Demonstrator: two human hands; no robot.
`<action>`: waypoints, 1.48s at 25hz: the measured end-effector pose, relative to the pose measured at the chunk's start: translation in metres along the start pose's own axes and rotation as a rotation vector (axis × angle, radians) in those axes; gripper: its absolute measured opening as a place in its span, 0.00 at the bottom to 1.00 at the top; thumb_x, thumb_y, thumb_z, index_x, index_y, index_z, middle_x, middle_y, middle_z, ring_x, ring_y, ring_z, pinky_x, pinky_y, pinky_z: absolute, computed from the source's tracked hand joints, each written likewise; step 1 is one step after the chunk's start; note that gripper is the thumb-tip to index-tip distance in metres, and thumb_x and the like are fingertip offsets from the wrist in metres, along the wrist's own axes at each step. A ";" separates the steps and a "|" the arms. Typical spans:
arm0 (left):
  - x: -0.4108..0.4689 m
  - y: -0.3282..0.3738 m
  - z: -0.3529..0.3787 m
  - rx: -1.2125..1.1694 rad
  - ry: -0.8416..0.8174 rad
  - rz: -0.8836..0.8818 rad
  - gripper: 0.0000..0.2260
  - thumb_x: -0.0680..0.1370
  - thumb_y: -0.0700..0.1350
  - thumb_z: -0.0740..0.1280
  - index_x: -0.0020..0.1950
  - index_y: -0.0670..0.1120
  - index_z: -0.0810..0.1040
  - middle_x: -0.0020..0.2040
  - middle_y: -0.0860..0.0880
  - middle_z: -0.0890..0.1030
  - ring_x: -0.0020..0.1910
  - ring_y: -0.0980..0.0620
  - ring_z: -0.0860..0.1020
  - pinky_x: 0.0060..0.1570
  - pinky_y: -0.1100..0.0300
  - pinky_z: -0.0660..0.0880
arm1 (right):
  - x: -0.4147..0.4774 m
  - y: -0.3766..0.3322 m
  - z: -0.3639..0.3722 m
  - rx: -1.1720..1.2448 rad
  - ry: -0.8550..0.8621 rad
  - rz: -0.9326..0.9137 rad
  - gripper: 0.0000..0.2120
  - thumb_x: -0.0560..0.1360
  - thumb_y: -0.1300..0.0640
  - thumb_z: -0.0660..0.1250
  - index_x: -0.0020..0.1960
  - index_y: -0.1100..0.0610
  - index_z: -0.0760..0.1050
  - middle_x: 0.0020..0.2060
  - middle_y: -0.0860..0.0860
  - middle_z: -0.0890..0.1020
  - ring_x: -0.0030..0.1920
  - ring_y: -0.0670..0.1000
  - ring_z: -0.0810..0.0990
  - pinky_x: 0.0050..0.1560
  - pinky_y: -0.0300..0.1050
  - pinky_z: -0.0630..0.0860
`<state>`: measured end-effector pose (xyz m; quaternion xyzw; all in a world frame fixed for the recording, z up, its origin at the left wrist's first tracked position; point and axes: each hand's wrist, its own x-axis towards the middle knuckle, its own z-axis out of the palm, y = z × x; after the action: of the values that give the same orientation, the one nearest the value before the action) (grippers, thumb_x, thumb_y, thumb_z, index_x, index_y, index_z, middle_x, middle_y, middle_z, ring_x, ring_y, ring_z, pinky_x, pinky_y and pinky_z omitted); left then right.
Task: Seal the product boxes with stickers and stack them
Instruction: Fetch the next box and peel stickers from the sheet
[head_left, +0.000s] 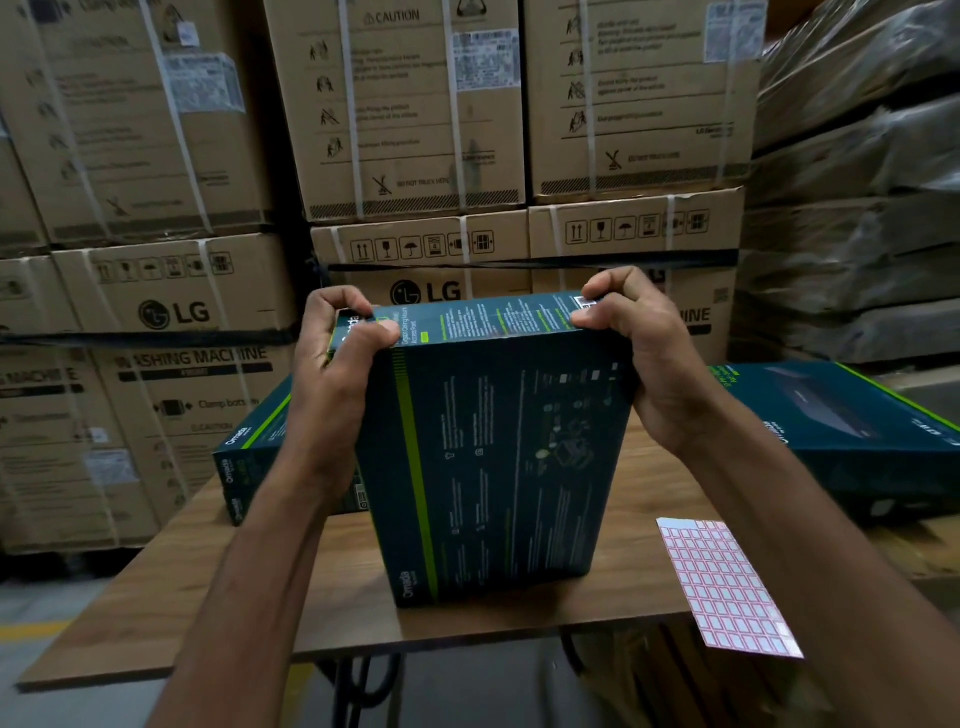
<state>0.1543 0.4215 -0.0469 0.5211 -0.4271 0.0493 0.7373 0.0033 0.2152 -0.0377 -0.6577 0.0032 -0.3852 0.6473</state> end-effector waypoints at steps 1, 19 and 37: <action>0.001 0.002 -0.001 0.010 -0.004 -0.009 0.08 0.75 0.49 0.68 0.52 0.54 0.72 0.52 0.51 0.76 0.41 0.61 0.81 0.32 0.62 0.76 | 0.000 -0.005 0.000 0.000 -0.016 0.013 0.09 0.77 0.61 0.69 0.55 0.54 0.72 0.49 0.52 0.78 0.46 0.48 0.79 0.34 0.37 0.76; -0.013 -0.024 -0.014 0.319 -0.052 0.022 0.42 0.68 0.65 0.80 0.76 0.68 0.62 0.76 0.51 0.72 0.74 0.50 0.74 0.72 0.42 0.73 | -0.005 0.038 -0.015 -0.232 -0.081 0.038 0.42 0.71 0.41 0.80 0.76 0.42 0.59 0.66 0.46 0.78 0.62 0.41 0.81 0.64 0.45 0.78; -0.110 -0.125 -0.024 0.327 0.105 -0.223 0.39 0.79 0.39 0.74 0.81 0.63 0.58 0.79 0.61 0.66 0.75 0.67 0.67 0.77 0.61 0.66 | -0.072 0.164 -0.010 -0.226 0.316 0.150 0.34 0.72 0.76 0.73 0.71 0.49 0.73 0.61 0.40 0.82 0.61 0.39 0.82 0.65 0.39 0.78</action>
<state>0.1632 0.4251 -0.2150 0.6746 -0.3142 0.0630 0.6650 0.0289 0.2160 -0.2154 -0.6554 0.1969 -0.4317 0.5876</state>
